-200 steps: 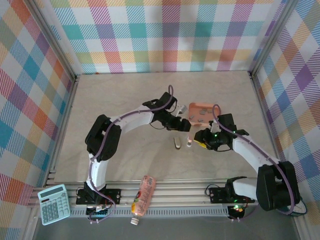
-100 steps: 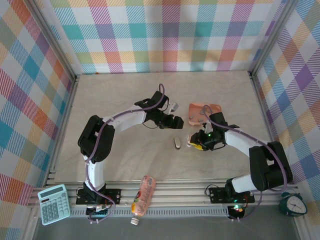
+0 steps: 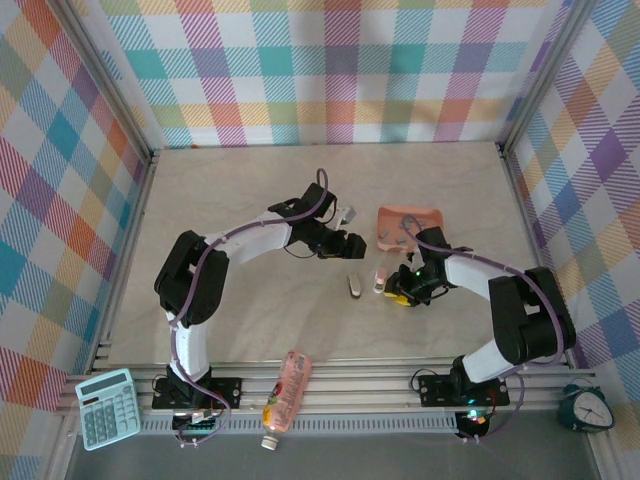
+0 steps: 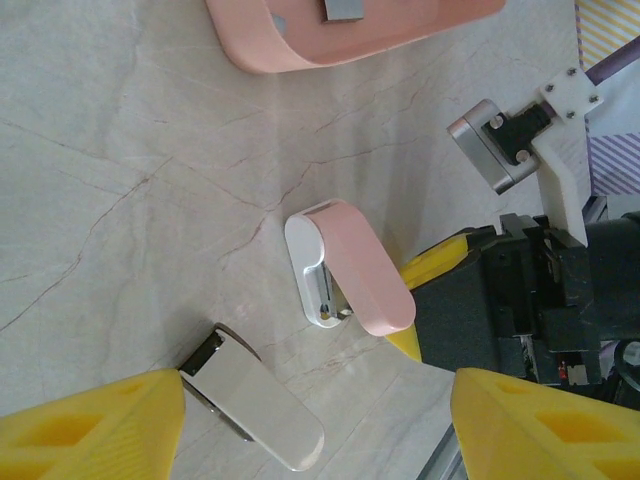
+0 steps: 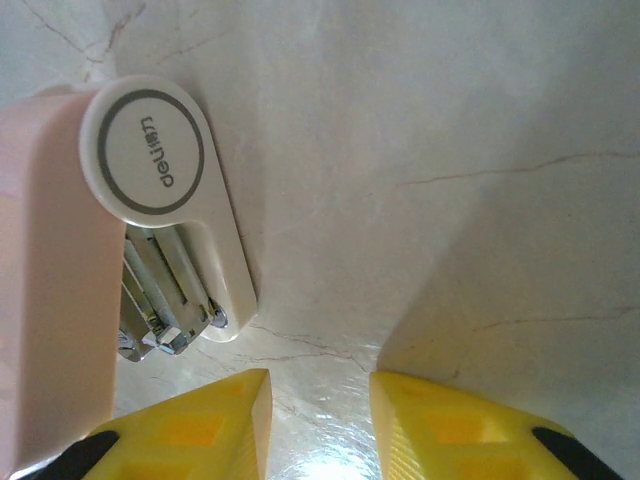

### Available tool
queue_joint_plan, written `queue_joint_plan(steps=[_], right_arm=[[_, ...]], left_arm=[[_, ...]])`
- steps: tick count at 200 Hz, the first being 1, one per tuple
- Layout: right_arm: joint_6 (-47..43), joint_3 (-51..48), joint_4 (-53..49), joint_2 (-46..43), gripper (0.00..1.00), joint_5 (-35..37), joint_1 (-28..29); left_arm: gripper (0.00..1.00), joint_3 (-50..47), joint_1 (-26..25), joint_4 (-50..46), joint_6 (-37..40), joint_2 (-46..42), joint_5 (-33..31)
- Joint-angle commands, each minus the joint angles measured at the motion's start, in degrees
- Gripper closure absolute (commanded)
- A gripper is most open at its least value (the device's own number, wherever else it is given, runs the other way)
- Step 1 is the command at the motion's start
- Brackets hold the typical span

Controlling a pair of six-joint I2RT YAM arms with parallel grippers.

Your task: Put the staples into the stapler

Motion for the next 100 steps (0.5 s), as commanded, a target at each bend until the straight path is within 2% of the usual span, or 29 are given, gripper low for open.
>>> queue_joint_plan(steps=[1,51,100], right_arm=[[-1.04,0.19,-0.95,-0.54,0.66,2.72,0.55],[-1.00,3.99,-5.15,-9.38,0.57,1.17,0.53],[-1.39,7.73,-4.97,-6.95,0.54,0.06,0.55]], left_arm=[[0.29,-1.01,0.65,1.01,-0.16,-2.88,-0.27],[0.29,-1.17,0.74,1.27,-0.33,-2.92,0.09],[0.29,-2.09,0.82,1.42,-0.42,-3.89,-0.26]])
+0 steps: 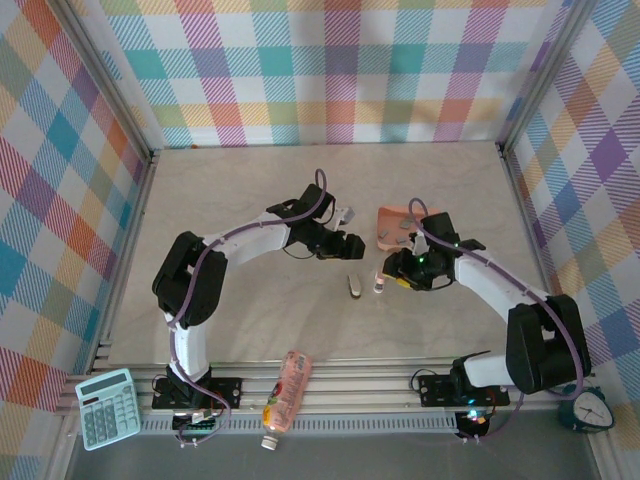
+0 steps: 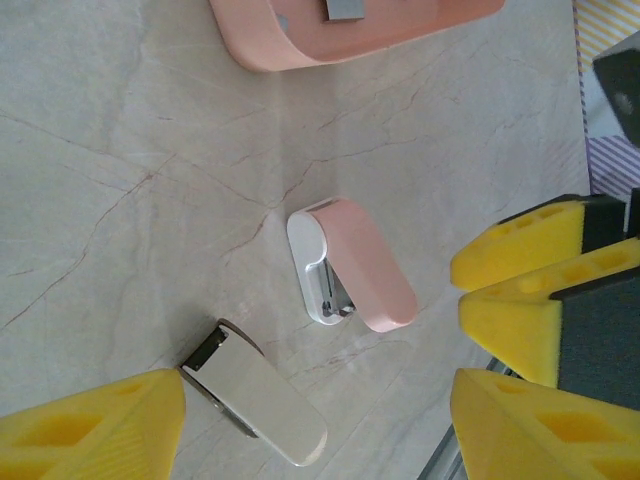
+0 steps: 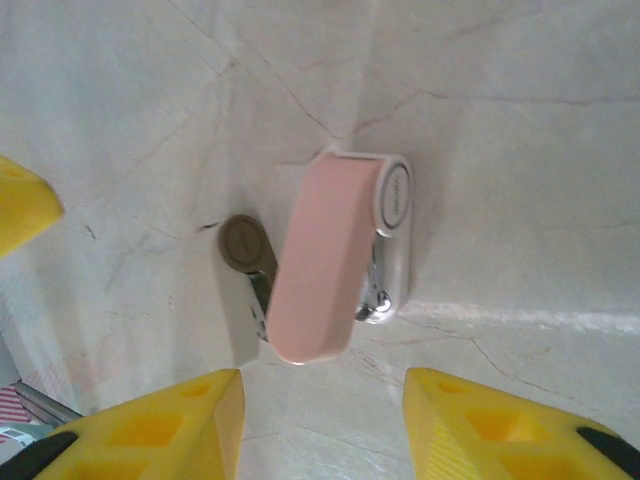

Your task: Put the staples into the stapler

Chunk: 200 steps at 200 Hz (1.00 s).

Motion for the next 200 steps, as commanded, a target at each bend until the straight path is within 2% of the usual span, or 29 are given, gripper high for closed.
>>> queue_joint_plan(steps=[1,105,200], right_arm=[[-1.24,2.13,-1.47,2.25,0.54,-1.22,0.22],[-2.16,1.93,2.03,9.63,0.67,-4.56,0.58],[-3.31,0.55,-0.70,13.88,0.75,-0.02,0.70]], left_arm=[[0.29,-0.80,0.65,0.46,-0.40,-3.10,-0.25],[0.29,-0.97,0.83,0.29,-0.55,-3.17,-0.60],[0.29,-1.24,1.01,-0.05,-0.40,-3.41,-0.82]])
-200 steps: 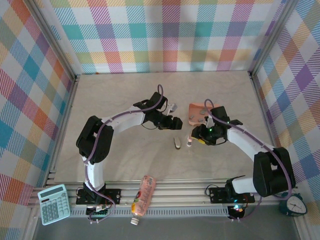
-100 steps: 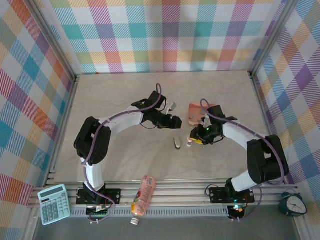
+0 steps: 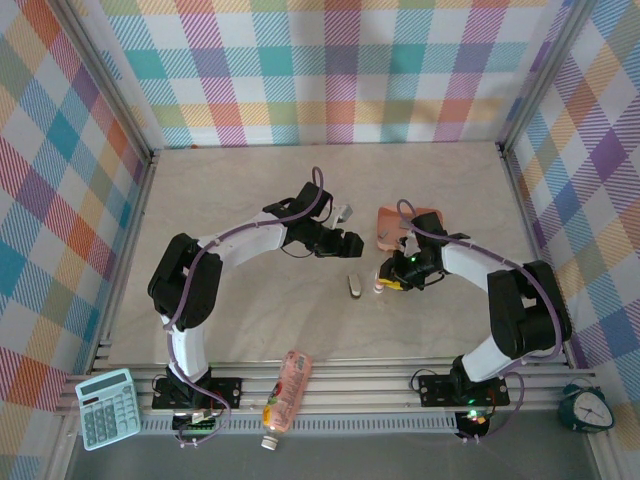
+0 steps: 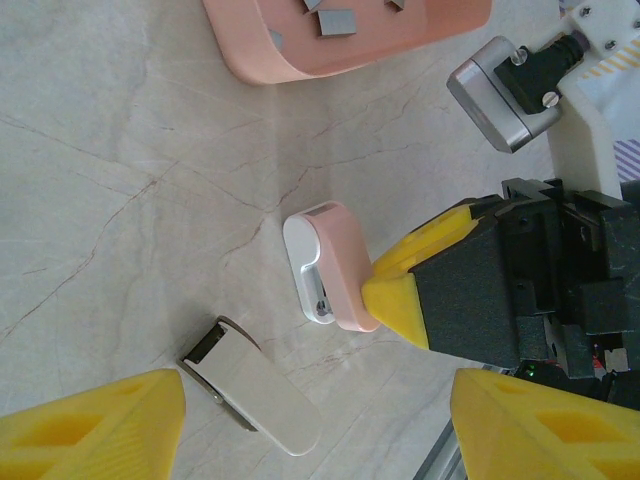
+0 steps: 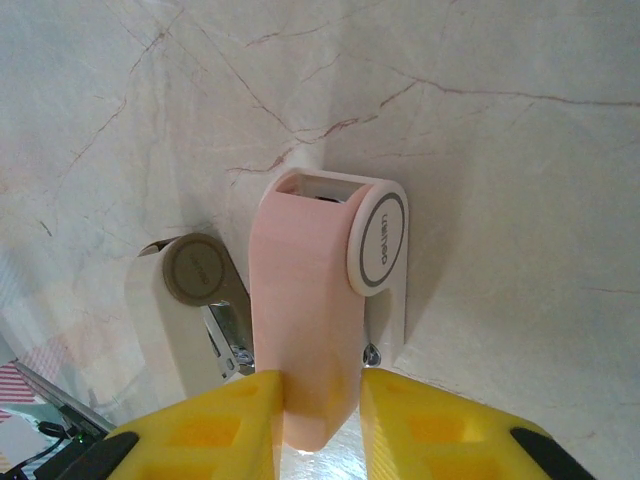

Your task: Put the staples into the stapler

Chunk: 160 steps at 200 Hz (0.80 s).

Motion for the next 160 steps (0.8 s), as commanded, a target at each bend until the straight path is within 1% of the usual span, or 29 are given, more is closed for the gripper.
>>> queue_joint_plan(steps=[1,31,66,98,108,125,146,160], right_arm=[[-1.73,-1.12,-2.86,2.47,0.75,3.66,0.40],[-1.92,-1.66,-4.14,3.90,0.76,6.12,0.85],[-2.30,-1.56,-4.00,4.08,0.77,6.11,1.37],[-2.22,0.17,-3.59,-1.45,0.71,4.80,1.39],[-2.08,0.74,-3.72,-3.66,0.68,4.89,1.33],[-2.37,1.96,-4.29,-7.00,0.67,5.16,1.30],[-2.78,2.96,-4.99,-10.61,0.59,6.64,1.21],[-3.34,3.15,-4.97,-13.07,0.53,8.52,1.06]], left_arm=[[0.29,-0.90,0.61,0.03,-0.35,-1.90,-0.41],[0.29,-1.18,0.61,0.13,-0.55,-1.90,-0.52],[0.29,-1.59,0.69,0.08,-0.55,-2.16,-0.85],[0.29,-1.98,1.09,0.36,-0.73,-3.56,-2.32],[0.28,-2.35,1.38,0.71,-0.93,-4.53,-3.46],[0.26,-3.05,2.15,0.85,-1.01,-6.57,-6.52],[0.21,-5.13,3.92,1.44,-1.78,-10.22,-11.88],[0.17,-7.67,5.67,2.55,-2.52,-13.63,-16.63]])
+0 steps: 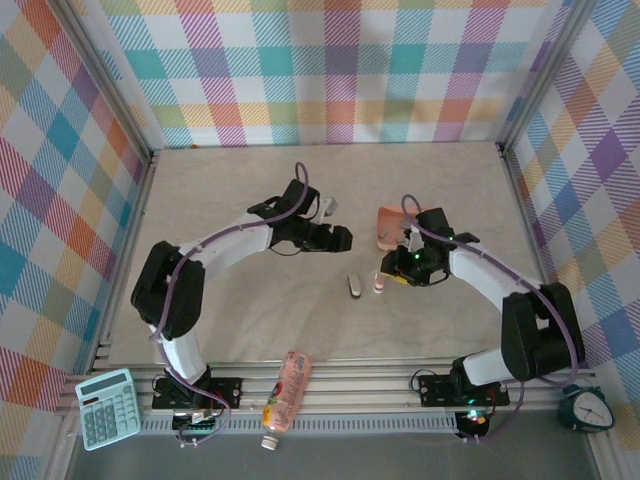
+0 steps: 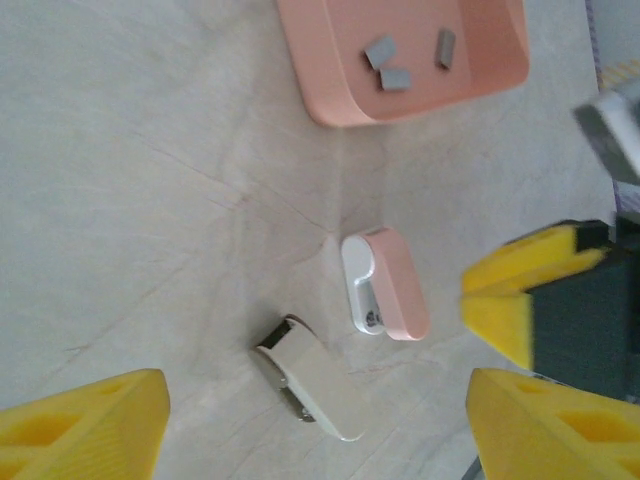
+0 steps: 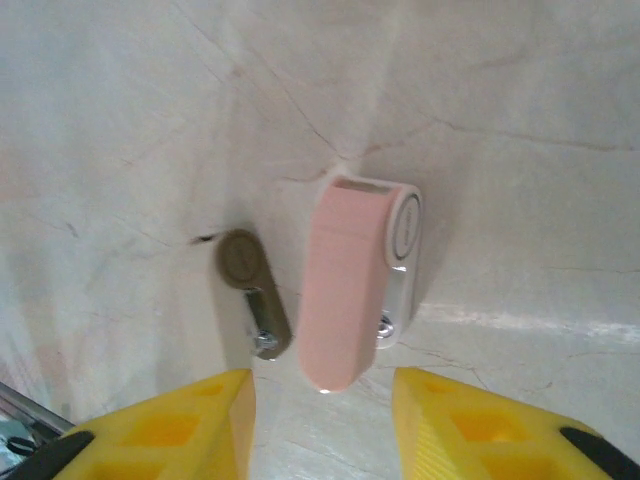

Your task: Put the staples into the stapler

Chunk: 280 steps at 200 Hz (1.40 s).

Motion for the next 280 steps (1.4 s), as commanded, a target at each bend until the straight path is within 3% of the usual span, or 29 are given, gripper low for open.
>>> queue_joint_plan(steps=[1,21,51,79,102,106,116,162,185,202,208,222,238,262,280], right_arm=[[-1.75,1.87,-1.64,-4.17,0.53,3.33,0.00],[-3.86,0.53,1.22,-8.50,0.37,6.75,-0.88],[-9.20,-4.44,9.02,-14.99,0.23,15.43,-2.98],[-14.85,-9.69,17.45,-17.70,0.18,20.30,-6.28],[-18.91,-13.89,25.39,-17.16,0.15,23.75,-8.35],[-19.39,-14.73,26.82,-16.90,0.01,23.97,-8.82],[-19.98,-15.31,28.81,-16.19,0.01,24.10,-10.15],[-25.39,-18.69,39.93,-13.46,0.01,24.77,-12.99],[-26.50,-22.68,49.08,-11.17,0.01,26.38,-14.62],[-26.33,-26.00,59.35,-8.02,0.01,24.35,-16.89],[-26.39,-25.20,58.50,-7.22,0.01,22.84,-17.57],[-27.71,-24.70,61.95,-4.96,0.01,20.82,-18.04],[-27.89,-24.14,67.35,-1.87,0.01,19.33,-18.31],[-28.32,-22.70,73.98,7.16,0.01,14.94,-18.94],[-29.41,-24.06,76.54,7.92,0.01,14.60,-18.05]], left_arm=[[0.17,-3.25,3.05,2.28,-1.47,-6.64,-8.84],[0.11,-8.16,6.50,4.16,-2.16,-12.97,-17.06],[0.06,-17.84,8.81,9.37,2.16,-24.61,-37.57],[0.00,-27.66,10.14,16.49,5.65,-32.17,-56.00],[0.00,-35.18,11.68,24.07,8.63,-34.31,-63.18],[0.00,-36.44,11.91,25.78,9.43,-34.39,-63.89],[0.00,-39.73,12.58,29.97,11.01,-34.57,-65.34],[0.00,-50.25,17.29,46.70,16.29,-31.13,-61.47],[0.00,-53.13,19.69,57.58,19.06,-24.94,-54.63],[0.00,-51.72,20.69,61.33,23.77,-20.93,-49.02],[0.00,-52.09,20.95,64.68,25.32,-19.05,-48.42],[0.00,-53.60,24.74,72.30,23.06,-13.67,-44.22],[0.00,-52.86,29.43,71.28,18.27,-11.59,-39.88],[0.00,-52.17,29.42,69.63,18.36,-11.93,-39.78],[0.00,-52.43,29.41,70.25,18.51,-11.68,-39.77]])
